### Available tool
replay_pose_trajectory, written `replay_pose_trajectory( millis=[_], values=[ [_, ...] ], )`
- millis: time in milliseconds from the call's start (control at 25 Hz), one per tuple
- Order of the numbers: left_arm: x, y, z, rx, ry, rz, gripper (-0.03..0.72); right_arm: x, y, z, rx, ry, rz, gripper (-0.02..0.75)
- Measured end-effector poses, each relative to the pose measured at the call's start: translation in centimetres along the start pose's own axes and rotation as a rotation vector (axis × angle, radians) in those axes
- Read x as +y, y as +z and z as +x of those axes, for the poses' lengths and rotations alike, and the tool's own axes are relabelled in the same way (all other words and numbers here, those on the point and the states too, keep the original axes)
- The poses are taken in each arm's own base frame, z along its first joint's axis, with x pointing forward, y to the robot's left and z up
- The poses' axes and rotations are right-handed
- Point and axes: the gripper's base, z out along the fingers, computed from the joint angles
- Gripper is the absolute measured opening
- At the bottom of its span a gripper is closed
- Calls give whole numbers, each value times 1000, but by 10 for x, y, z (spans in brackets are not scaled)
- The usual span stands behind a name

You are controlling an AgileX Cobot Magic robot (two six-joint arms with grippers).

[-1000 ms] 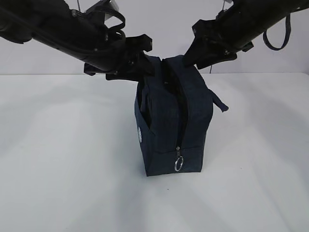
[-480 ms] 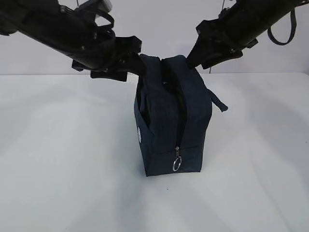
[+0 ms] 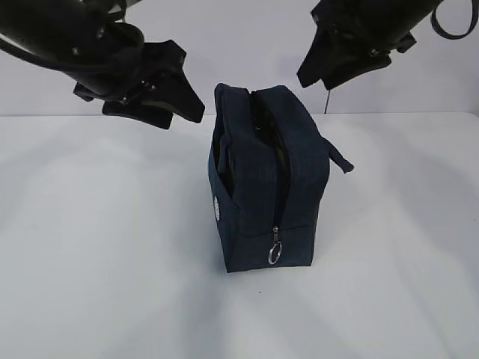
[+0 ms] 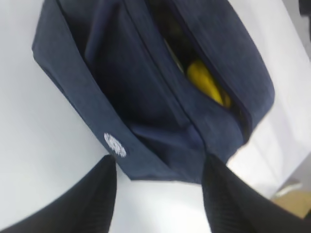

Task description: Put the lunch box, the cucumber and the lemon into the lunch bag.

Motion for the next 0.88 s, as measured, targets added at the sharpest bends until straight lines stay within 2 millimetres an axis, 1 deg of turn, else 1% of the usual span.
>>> replay_pose_trajectory(
  millis=[80, 200, 320, 400, 480, 600, 880],
  values=[
    [-3, -6, 3, 26, 15, 5, 412, -1, -7, 2, 7, 40, 53, 363],
    [-8, -17, 7, 47, 41, 4, 412, 2, -26, 5, -15, 66, 129, 365],
    [-12, -30, 11, 62, 50, -25, 412, 17, -52, 9, -61, 54, 174, 365],
    [-13, -39, 15, 86, 54, -60, 412, 28, -69, 17, -86, 51, 194, 365],
    [-14, -47, 19, 116, 54, -77, 412, 40, -80, 28, -98, 51, 201, 365],
    [-20, -60, 25, 144, 60, -76, 412, 57, -88, 47, -88, 49, 200, 365],
    [-36, -93, 36, 129, 92, -50, 412, 82, -88, 99, -22, 109, 264, 365]
  ],
)
